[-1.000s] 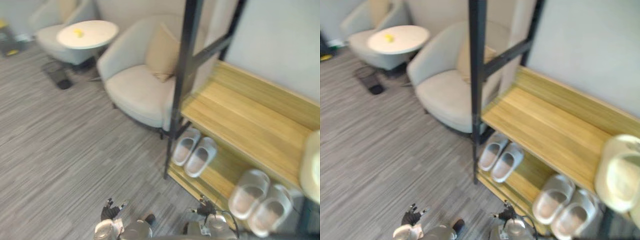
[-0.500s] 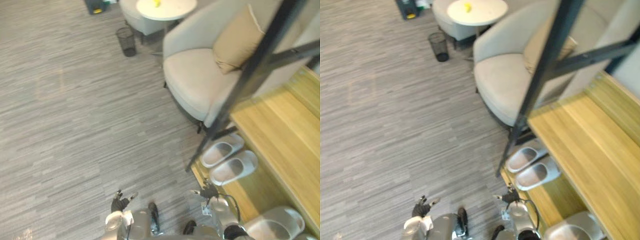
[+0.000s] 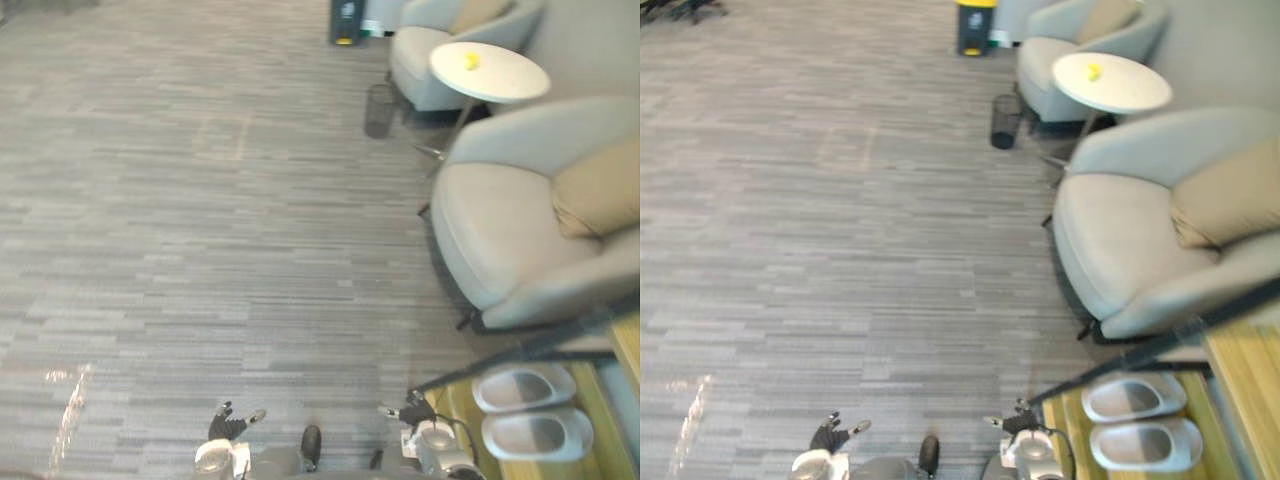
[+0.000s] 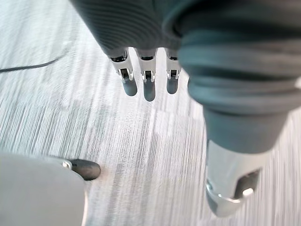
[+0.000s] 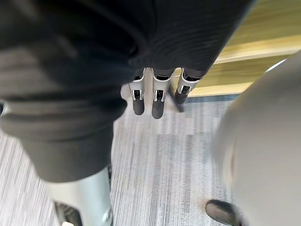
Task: Organize the slippers on the shoe rack
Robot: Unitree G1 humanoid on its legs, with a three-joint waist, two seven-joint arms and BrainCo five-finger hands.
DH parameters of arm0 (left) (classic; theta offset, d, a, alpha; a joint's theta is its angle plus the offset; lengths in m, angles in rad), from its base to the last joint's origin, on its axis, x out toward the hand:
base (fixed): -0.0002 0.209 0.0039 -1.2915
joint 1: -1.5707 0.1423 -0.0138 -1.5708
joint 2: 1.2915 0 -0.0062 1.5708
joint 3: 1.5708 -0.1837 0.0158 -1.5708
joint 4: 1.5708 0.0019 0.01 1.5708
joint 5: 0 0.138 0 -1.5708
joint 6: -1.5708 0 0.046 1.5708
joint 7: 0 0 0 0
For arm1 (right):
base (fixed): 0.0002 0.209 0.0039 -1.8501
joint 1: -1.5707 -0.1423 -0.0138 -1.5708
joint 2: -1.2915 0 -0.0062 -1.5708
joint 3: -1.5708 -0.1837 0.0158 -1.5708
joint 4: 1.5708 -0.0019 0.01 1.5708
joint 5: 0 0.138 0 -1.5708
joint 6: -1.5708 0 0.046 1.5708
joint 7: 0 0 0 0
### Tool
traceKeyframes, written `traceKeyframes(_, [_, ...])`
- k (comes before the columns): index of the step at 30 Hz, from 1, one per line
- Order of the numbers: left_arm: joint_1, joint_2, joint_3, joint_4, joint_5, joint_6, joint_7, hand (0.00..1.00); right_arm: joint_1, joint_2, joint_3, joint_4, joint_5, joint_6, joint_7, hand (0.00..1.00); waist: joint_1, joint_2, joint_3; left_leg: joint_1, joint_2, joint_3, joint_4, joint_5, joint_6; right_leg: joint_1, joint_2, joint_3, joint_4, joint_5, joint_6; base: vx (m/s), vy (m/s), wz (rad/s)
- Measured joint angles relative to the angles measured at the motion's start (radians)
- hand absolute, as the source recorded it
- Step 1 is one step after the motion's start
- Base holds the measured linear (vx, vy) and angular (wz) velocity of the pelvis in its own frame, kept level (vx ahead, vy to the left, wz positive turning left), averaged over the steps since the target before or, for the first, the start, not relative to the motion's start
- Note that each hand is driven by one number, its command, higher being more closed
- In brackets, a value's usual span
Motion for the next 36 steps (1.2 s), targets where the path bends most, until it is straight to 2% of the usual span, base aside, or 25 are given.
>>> traceKeyframes(1, [0.001, 0.0, 0.003, 0.001, 0.0, 0.0, 0.0, 0.0, 0.001, -0.001, -0.001, 0.0, 0.0, 0.0, 0.0, 0.0, -0.003, -0.003, -0.001, 0.003, -0.004, -0.016, 0.006, -0.007, -0.001, -0.003, 0.003, 0.007, -0.017, 0.005, -0.008, 0.24, -0.157, 1.33])
traceKeyframes(4, [0.008, -0.018, 0.078, -0.014, -0.001, -0.002, 0.002, 0.0, 0.026, 0.008, 0.001, -0.001, 0.001, 0.0, -0.001, 0.0, -0.001, -0.025, -0.018, -0.018, -0.029, -0.085, 0.159, -0.132, -0.013, 0.035, -0.009, -0.021, -0.134, 0.057, -0.047, 0.28, -0.171, 1.18])
traceKeyframes(5, [0.014, -0.03, 0.109, -0.022, 0.0, -0.002, 0.002, 0.0, 0.027, 0.013, 0.023, -0.015, 0.0, 0.001, -0.001, 0.0, 0.003, -0.019, -0.02, -0.054, -0.014, -0.067, 0.289, -0.205, -0.048, 0.059, -0.001, -0.055, -0.161, 0.074, -0.069, 0.27, -0.128, 0.68])
traceKeyframes(6, [0.014, -0.051, 0.137, -0.036, -0.004, -0.001, 0.0, 0.0, 0.024, 0.007, 0.039, -0.047, 0.001, -0.001, 0.0, 0.0, 0.015, 0.014, -0.017, -0.15, 0.015, 0.006, 0.506, -0.237, -0.082, 0.078, 0.025, -0.079, -0.164, 0.044, -0.085, 0.52, -0.233, 0.65])
traceKeyframes(7, [0.012, -0.081, 0.157, -0.072, -0.016, 0.0, 0.0, 0.0, 0.003, 0.003, 0.063, -0.067, 0.004, 0.0, -0.001, 0.0, 0.021, 0.044, 0.001, -0.251, 0.06, 0.101, 0.737, -0.213, -0.122, 0.119, 0.052, -0.103, -0.178, 0.028, -0.095, 0.39, -0.16, 0.34])
traceKeyframes(8, [0.013, -0.09, 0.163, -0.084, -0.021, -0.001, 0.0, 0.0, -0.001, 0.005, 0.069, -0.075, 0.005, 0.0, -0.001, 0.0, 0.023, 0.054, 0.007, -0.277, 0.082, 0.136, 0.809, -0.192, -0.134, 0.14, 0.062, -0.11, -0.187, 0.021, -0.101, 0.4, -0.127, 0.13])
traceKeyframes(10, [0.02, -0.096, 0.174, -0.118, -0.032, 0.002, 0.0, 0.0, -0.022, 0.034, 0.118, -0.08, 0.007, 0.0, -0.004, 0.0, 0.044, 0.061, 0.023, -0.336, 0.241, 0.292, 0.979, -0.225, -0.114, 0.268, 0.094, -0.118, -0.247, 0.005, -0.122, 0.37, -0.06, 0.02])
traceKeyframes(13, [0.017, -0.084, 0.172, -0.155, -0.039, -0.001, 0.0, 0.0, -0.021, 0.049, 0.117, -0.095, 0.009, 0.0, -0.008, 0.0, 0.052, 0.027, 0.029, -0.421, 0.308, 0.37, 0.886, -0.246, -0.132, 0.38, 0.07, -0.157, -0.37, 0.0, -0.113, 0.49, -0.051, 0.3])
traceKeyframes(15, [0.008, -0.078, 0.174, -0.156, -0.042, -0.002, 0.0, 0.0, -0.024, 0.038, 0.112, -0.103, 0.019, 0.001, -0.015, 0.0, 0.059, 0.021, 0.034, -0.472, 0.297, 0.408, 0.753, -0.238, -0.124, 0.423, 0.049, -0.181, -0.426, -0.004, -0.088, 0.38, 0.076, 0.52])
traceKeyframes(16, [-0.006, -0.078, 0.173, -0.158, -0.046, -0.004, -0.001, 0.0, -0.031, 0.029, 0.103, -0.102, 0.031, 0.002, -0.026, 0.0, 0.069, 0.015, 0.046, -0.491, 0.262, 0.43, 0.594, -0.184, -0.095, 0.466, 0.03, -0.208, -0.456, -0.003, -0.085, 0.36, 0.096, 0.52])
traceKeyframes(17, [-0.007, -0.078, 0.173, -0.158, -0.047, -0.004, -0.001, 0.0, -0.032, 0.027, 0.103, -0.1, 0.034, 0.002, -0.028, 0.0, 0.071, 0.013, 0.048, -0.491, 0.256, 0.433, 0.555, -0.163, -0.093, 0.473, 0.027, -0.212, -0.459, -0.003, -0.085, 0.63, 0.211, 0.49])
traceKeyframes(18, [0.002, -0.077, 0.172, -0.157, -0.049, -0.008, -0.001, 0.0, -0.048, 0.021, 0.104, -0.064, 0.037, 0.0, -0.031, 0.0, 0.088, 0.019, 0.044, -0.473, 0.228, 0.428, 0.378, -0.017, -0.075, 0.509, 0.028, -0.213, -0.466, -0.005, -0.078, 0.47, 0.176, 0.13])
traceKeyframes(19, [0.003, -0.071, 0.174, -0.155, -0.053, -0.009, -0.001, 0.0, -0.056, 0.022, 0.103, -0.048, 0.037, 0.001, -0.032, 0.0, 0.097, 0.018, 0.043, -0.465, 0.22, 0.425, 0.385, 0.02, -0.049, 0.516, 0.023, -0.202, -0.464, -0.007, -0.066, 0.83, 0.302, 0.26])
traceKeyframes(20, [-0.005, -0.04, 0.173, -0.153, -0.055, -0.009, 0.001, 0.0, -0.069, 0.044, 0.1, -0.021, 0.037, 0.003, -0.032, 0.0, 0.112, -0.04, 0.039, -0.461, 0.179, 0.434, 0.422, -0.044, -0.027, 0.512, -0.025, -0.194, -0.407, 0.026, -0.001, 0.48, 0.172, 0.18])
traceKeyframes(21, [-0.005, -0.036, 0.172, -0.151, -0.055, -0.008, 0.001, 0.0, -0.068, 0.046, 0.095, -0.024, 0.036, 0.001, -0.032, 0.0, 0.112, -0.043, 0.039, -0.459, 0.177, 0.434, 0.429, -0.054, -0.019, 0.506, -0.031, -0.189, -0.379, 0.037, 0.017, 0.74, 0.284, 0.47])
traceKeyframes(22, [-0.005, -0.028, 0.164, -0.138, -0.052, -0.003, 0.002, 0.0, -0.055, 0.055, 0.073, -0.027, 0.035, 0.0, -0.032, 0.0, 0.115, -0.048, 0.04, -0.402, 0.157, 0.408, 0.455, -0.115, -0.004, 0.44, -0.065, -0.145, -0.133, 0.124, 0.058, 0.49, 0.208, 0.38])
traceKeyframes(23, [-0.006, -0.026, 0.159, -0.135, -0.049, -0.001, 0.002, 0.0, -0.05, 0.055, 0.068, -0.028, 0.035, 0.0, -0.031, 0.0, 0.114, -0.048, 0.04, -0.388, 0.151, 0.399, 0.454, -0.126, -0.004, 0.424, -0.071, -0.133, -0.076, 0.157, 0.06, 0.73, 0.295, 0.68])
traceKeyframes(24, [-0.008, -0.019, 0.132, -0.125, -0.033, 0.005, 0.001, 0.0, -0.025, 0.052, 0.057, -0.036, 0.035, 0.0, -0.031, 0.0, 0.109, -0.044, 0.046, -0.299, 0.135, 0.369, 0.45, -0.166, -0.006, 0.347, -0.091, -0.081, 0.204, 0.19, 0.047, 0.47, 0.169, 0.52])
traceKeyframes(26, [-0.011, -0.023, 0.133, -0.123, -0.016, 0.019, 0.001, 0.0, 0.006, 0.054, 0.057, -0.045, 0.036, -0.006, -0.032, 0.0, 0.095, -0.033, 0.054, -0.184, 0.131, 0.331, 0.419, -0.198, -0.003, 0.238, -0.072, -0.038, 0.454, 0.16, 0.024, 0.55, 0.149, 0.65])
traceKeyframes(28, [-0.019, -0.033, 0.133, -0.124, -0.016, 0.02, 0.002, 0.0, 0.042, 0.061, 0.057, -0.073, 0.037, -0.009, -0.031, 0.0, 0.072, -0.024, 0.056, -0.073, 0.144, 0.3, 0.343, -0.232, -0.005, 0.1, -0.039, -0.061, 0.511, 0.119, -0.004, 0.5, 0.071, 0.52])
traceKeyframes(30, [-0.035, -0.034, 0.133, -0.106, -0.017, 0.021, 0.001, 0.0, 0.05, 0.066, 0.049, -0.119, 0.04, -0.019, -0.027, 0.0, 0.055, -0.03, 0.056, 0.011, 0.162, 0.265, 0.31, -0.294, -0.015, -0.076, -0.015, -0.131, 0.314, 0.091, -0.017, 0.36, -0.012, 0.31])
traceKeyframes(31, [-0.037, -0.033, 0.133, -0.103, -0.017, 0.021, 0.001, 0.0, 0.049, 0.066, 0.044, -0.122, 0.04, -0.023, -0.028, 0.0, 0.052, -0.03, 0.056, 0.023, 0.164, 0.261, 0.308, -0.305, -0.02, -0.09, -0.008, -0.142, 0.259, 0.093, -0.015, 0.32, -0.023, 0.35])
traceKeyframes(34, [-0.04, -0.029, 0.135, -0.065, -0.017, 0.021, 0.0, 0.0, 0.026, 0.066, 0.02, -0.097, 0.044, -0.02, -0.026, 0.0, 0.033, -0.044, 0.053, 0.149, 0.149, 0.203, 0.236, -0.35, -0.062, -0.117, 0.037, -0.15, -0.302, 0.209, 0.017, 0.54, -0.083, 0.57])
traceKeyframes(35, [-0.035, -0.027, 0.138, -0.066, -0.017, 0.021, 0.001, 0.0, 0.023, 0.066, 0.021, -0.091, 0.044, -0.018, -0.024, 0.0, 0.025, -0.046, 0.048, 0.17, 0.148, 0.192, 0.214, -0.358, -0.075, -0.127, 0.043, -0.144, -0.328, 0.224, 0.007, 0.82, -0.202, 0.71])
traceKeyframes(36, [-0.016, -0.025, 0.146, -0.066, -0.017, 0.021, 0.001, 0.0, 0.018, 0.066, 0.022, -0.078, 0.044, -0.016, -0.022, 0.0, 0.01, -0.037, 0.035, 0.214, 0.166, 0.169, 0.185, -0.372, -0.09, -0.128, 0.059, -0.139, -0.334, 0.251, -0.041, 0.79, -0.218, 0.93])
